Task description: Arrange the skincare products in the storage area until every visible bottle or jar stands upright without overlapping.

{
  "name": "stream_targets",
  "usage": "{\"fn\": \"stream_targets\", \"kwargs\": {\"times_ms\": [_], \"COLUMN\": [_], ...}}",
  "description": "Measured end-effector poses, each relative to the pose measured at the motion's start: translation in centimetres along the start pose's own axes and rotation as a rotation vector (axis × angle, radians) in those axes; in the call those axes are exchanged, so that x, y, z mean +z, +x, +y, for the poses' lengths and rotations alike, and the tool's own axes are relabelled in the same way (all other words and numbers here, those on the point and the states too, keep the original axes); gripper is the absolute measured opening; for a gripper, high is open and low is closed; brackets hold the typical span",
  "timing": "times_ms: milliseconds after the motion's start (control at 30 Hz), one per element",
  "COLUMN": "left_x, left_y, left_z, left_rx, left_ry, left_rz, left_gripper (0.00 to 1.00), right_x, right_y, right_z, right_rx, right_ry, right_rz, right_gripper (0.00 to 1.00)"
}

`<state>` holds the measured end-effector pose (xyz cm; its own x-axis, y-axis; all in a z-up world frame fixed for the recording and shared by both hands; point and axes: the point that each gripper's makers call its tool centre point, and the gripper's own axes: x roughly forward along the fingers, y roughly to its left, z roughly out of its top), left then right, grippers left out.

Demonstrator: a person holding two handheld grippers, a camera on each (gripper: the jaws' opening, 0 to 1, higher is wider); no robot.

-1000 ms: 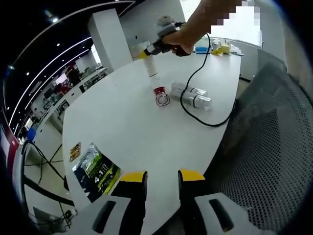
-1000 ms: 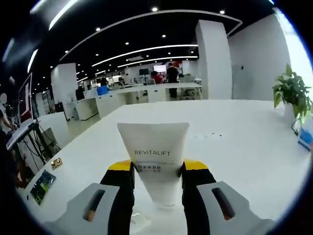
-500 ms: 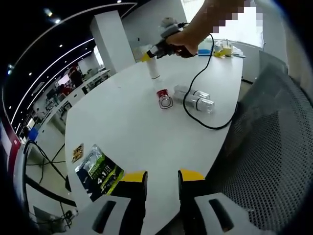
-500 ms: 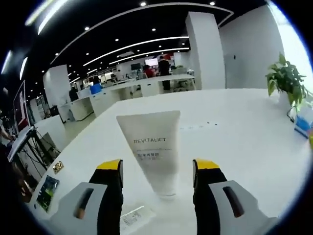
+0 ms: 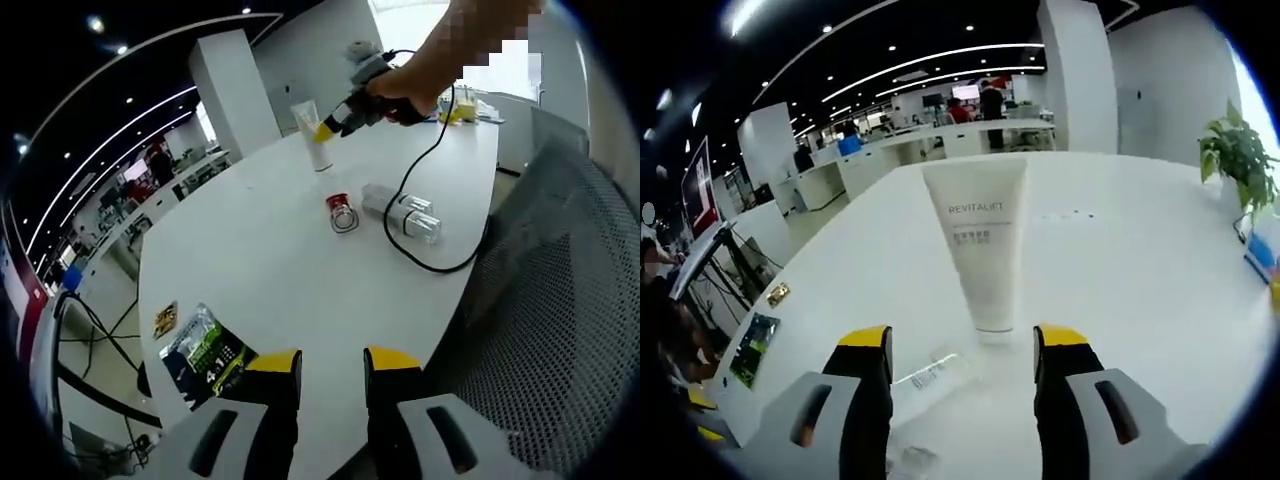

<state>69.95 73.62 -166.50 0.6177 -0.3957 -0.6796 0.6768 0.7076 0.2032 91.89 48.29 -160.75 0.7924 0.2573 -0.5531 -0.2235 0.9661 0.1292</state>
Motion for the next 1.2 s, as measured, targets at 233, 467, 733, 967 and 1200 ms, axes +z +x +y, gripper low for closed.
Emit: {"fn": "stream_targets", "kwargs": {"times_ms": [233, 467, 733, 967, 1200], "left_x": [0.1, 0.2, 0.3, 0.5, 0.3], "left_y": [-0.1, -0.1, -0.1, -0.2, -0.1], "left_z": [0.1, 0.1, 0.2, 0.2, 0.3], "left_rx": [0.006, 0.009, 0.013, 0.013, 0.015], "left_ry": [0.005, 0.004, 0.005, 0.004, 0.0], "left_rz": [-0.009, -0.014, -0.019, -0.025, -0.018], "left_gripper": [0.25, 0.25, 0.25, 0.25, 0.25], "right_x": [-0.9, -2.7, -6.3, -7.0, -8.3], "right_y": [-0.8, 0.3, 0.8, 2.3, 3.2], "right_z": [2.5, 4.1, 4.9, 3.7, 4.4], "right_rx": [0.12, 0.221, 0.386, 0.407, 0.503], "right_ry": [-0.225, -0.464, -1.049, -1.347, -1.532], "right_rz": [0.11, 0.215, 0.477, 0.618, 0.753], "right_gripper": [0.47, 0.48, 0.44, 0.41, 0.49]}}
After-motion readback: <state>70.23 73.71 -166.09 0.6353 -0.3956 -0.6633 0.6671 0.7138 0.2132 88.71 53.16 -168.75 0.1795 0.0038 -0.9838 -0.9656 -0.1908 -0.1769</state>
